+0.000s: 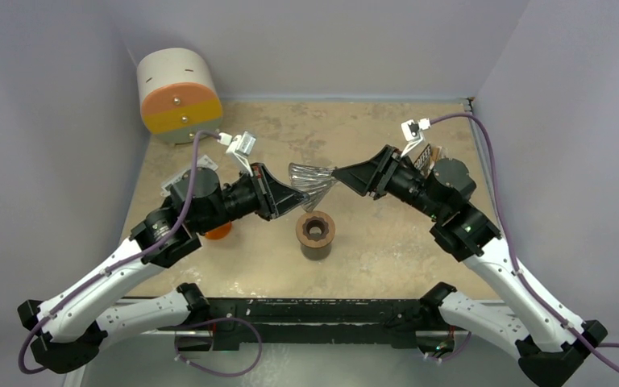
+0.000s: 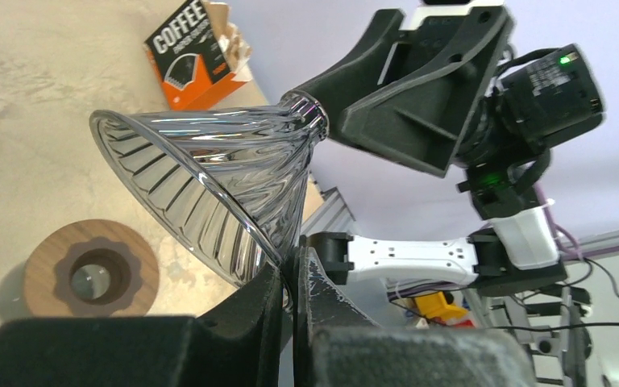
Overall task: Place the coffee filter in the dripper
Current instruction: Pick up the coffee dripper from the center of the board.
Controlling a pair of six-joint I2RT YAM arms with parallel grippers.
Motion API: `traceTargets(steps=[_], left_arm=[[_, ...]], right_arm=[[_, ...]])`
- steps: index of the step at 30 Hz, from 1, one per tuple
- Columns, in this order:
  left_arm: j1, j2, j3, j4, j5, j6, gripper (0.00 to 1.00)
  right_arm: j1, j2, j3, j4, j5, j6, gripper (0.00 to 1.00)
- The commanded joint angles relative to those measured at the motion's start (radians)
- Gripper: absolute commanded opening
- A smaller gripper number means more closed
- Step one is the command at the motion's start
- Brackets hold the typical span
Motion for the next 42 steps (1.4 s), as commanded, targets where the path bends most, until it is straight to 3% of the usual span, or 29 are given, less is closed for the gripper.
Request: traceTargets(steps=[1, 5, 8, 22, 25, 29, 35, 42], left_arm=[[0.004, -0.026, 0.036, -0.045, -0.017, 0.061, 0.00], [0.004, -0.023, 0.055, -0.107, -0.010, 0.099, 0.00], [0.004, -0.017, 0.077, -0.161, -0.006, 0.140, 0.00], [-0.001, 0.274, 0.475, -0.655, 0.203, 0.552, 0.00], [-0.045, 0.335, 0.543, -0.748, 0.146, 0.629, 0.00], [-0.202, 0.426, 0.632, -0.855, -0.066, 0.701, 0.00], [-0.275, 0.488, 0.685, -0.897, -0.162, 0.746, 0.00], [-0.383, 0.532, 0.723, -0.950, -0.293, 0.835, 0.00]], right_arm=[[-0.004, -0.009, 0.079, -0.062, 0.019, -0.080, 0.58], [-0.004, -0.010, 0.111, -0.144, 0.010, -0.108, 0.69], [-0.004, -0.001, 0.149, -0.214, 0.025, -0.159, 0.72], [-0.004, 0.160, 0.432, -0.574, 0.059, -0.424, 0.74], [-0.004, 0.186, 0.474, -0.622, 0.063, -0.448, 0.78], [-0.005, 0.234, 0.550, -0.725, 0.060, -0.477, 0.78], [-0.013, 0.267, 0.594, -0.796, 0.061, -0.471, 0.77], [-0.031, 0.331, 0.628, -0.841, -0.096, -0.464, 0.70]])
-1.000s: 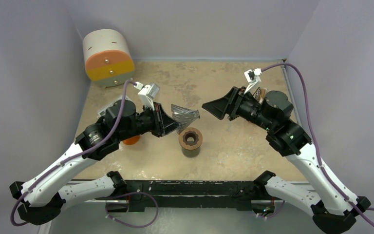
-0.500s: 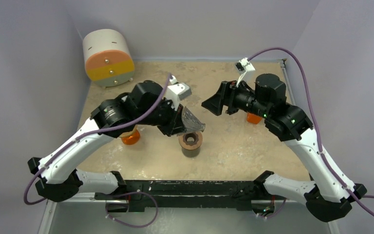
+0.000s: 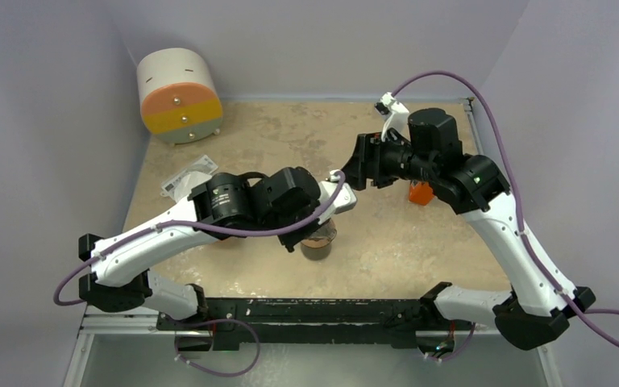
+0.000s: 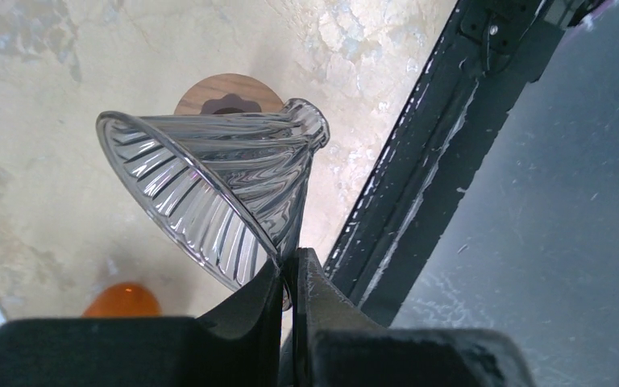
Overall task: Place the coffee filter in the dripper
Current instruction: Pick up the coffee dripper from the center of the board.
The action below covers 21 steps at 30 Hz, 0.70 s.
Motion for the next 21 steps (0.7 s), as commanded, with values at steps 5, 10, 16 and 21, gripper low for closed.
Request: traceTargets(steps=[5, 10, 16, 21], left_arm=[[-0.144, 0.044, 0.068, -0.047, -0.194, 0.187, 0.00], [-0.174, 0.044, 0.060, -0.050, -0.220, 0.277, 0.00], [-0.203, 0.011, 0.027, -0.039, -0.170, 0.407, 0.00], [-0.209, -0.001, 0.021, -0.075, -0.177, 0.471, 0.00]], right_arm=[[-0.006, 0.069, 0.079, -0.076, -0.191, -0.041, 0.66], [-0.005, 0.106, 0.095, -0.087, -0.244, -0.033, 0.61], [-0.003, 0.161, 0.091, -0.143, -0.275, -0.055, 0.53], [0.001, 0.193, 0.097, -0.184, -0.315, -0.075, 0.51]])
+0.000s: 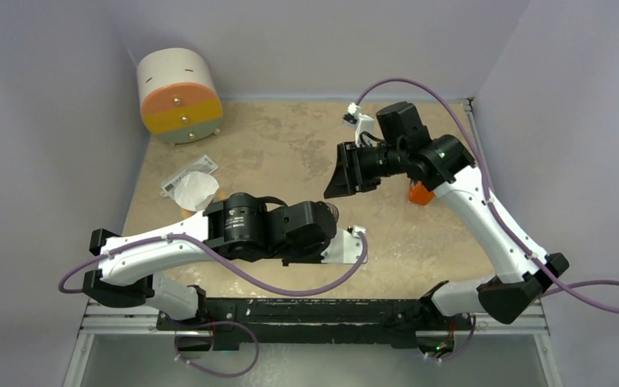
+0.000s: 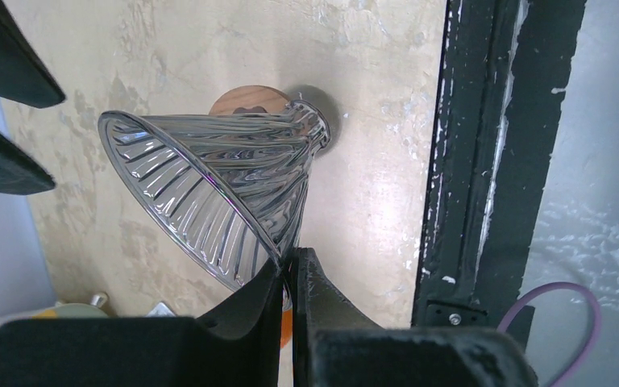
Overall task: Place the coffee filter in the dripper
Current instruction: Pick up the coffee dripper from the center of the board.
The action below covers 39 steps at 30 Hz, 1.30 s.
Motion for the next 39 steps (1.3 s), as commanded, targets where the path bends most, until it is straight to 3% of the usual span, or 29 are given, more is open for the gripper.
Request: traceTargets(steps=[1, 15, 29, 39], left_arm=[[-0.006, -0.050, -0.004, -0.013, -0.007, 0.112, 0.00], [-0.008, -0.073, -0.052, -0.040, 0.026, 0.283, 0.00], [-0.015, -0.073, -0.085, -0.063, 0.018, 0.427, 0.00], [-0.026, -0.067, -0.110, -0.100, 0.003, 0.485, 0.00]], right_arm=[[0.008, 0.017, 0.038, -0.064, -0.077, -0.042, 0.50], [0.071, 0.061, -0.014, -0.088, -0.180, -0.066, 0.47], [0.117, 0.137, -0.012, -0.138, -0.153, -0.103, 0.44], [0.131, 0.183, 0.017, -0.171, -0.145, -0.124, 0.31]])
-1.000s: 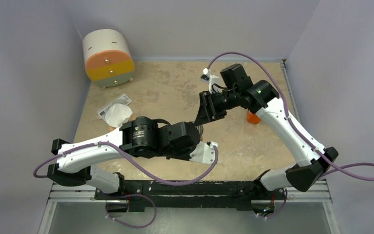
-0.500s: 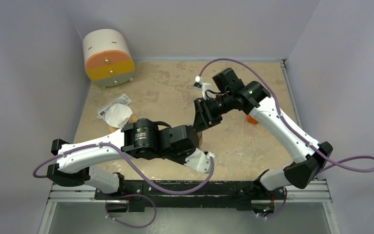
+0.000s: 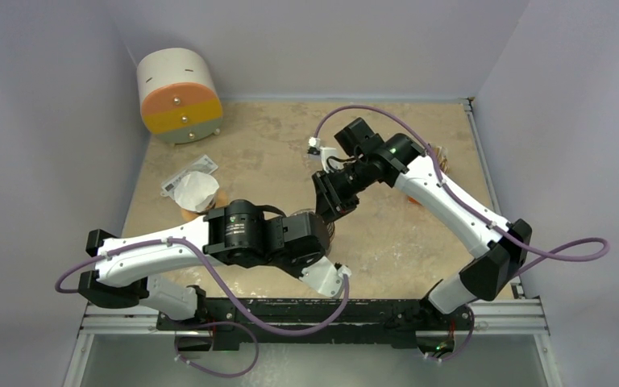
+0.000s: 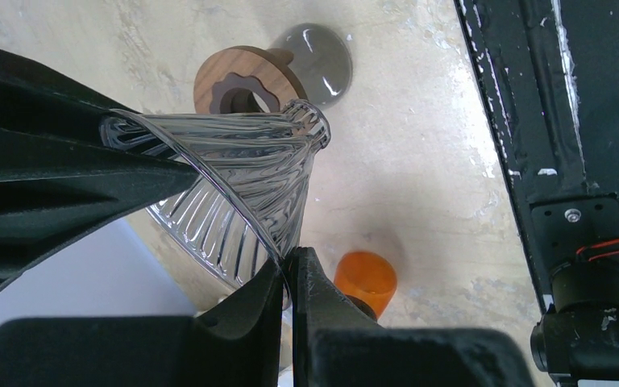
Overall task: Place the coffee filter in the dripper
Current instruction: Pick up the coffee dripper from the center of the board.
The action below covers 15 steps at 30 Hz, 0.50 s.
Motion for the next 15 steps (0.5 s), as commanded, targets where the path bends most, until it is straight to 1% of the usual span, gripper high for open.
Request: traceTargets(steps=[1, 6, 9, 11, 14, 15], left_arm=[[-0.009, -0.021, -0.015, -0.020, -0.020, 0.054, 0.00], [-0.009, -0.021, -0.019, -0.019, -0.015, 0.068, 0.00], [-0.010, -0.020, -0.020, -0.017, -0.016, 0.073, 0.00], [-0.010, -0.019, -0.020, -0.016, -0.015, 0.073, 0.00], [-0.010, -0.020, -0.027, -0.004, -0.017, 0.078, 0.00], [-0.010, -0.019, -0.029, -0.002, -0.019, 0.079, 0.00]], right_arm=[[0.005, 0.005, 0.044, -0.048, -0.007, -0.031, 0.29], [0.009, 0.015, 0.052, -0.065, -0.008, -0.044, 0.17], [0.012, 0.016, 0.052, -0.073, -0.009, -0.044, 0.14], [0.013, 0.017, 0.055, -0.080, -0.009, -0.049, 0.10], [0.017, 0.016, 0.055, -0.085, -0.010, -0.049, 0.00], [0.018, 0.014, 0.057, -0.085, -0.009, -0.049, 0.00]])
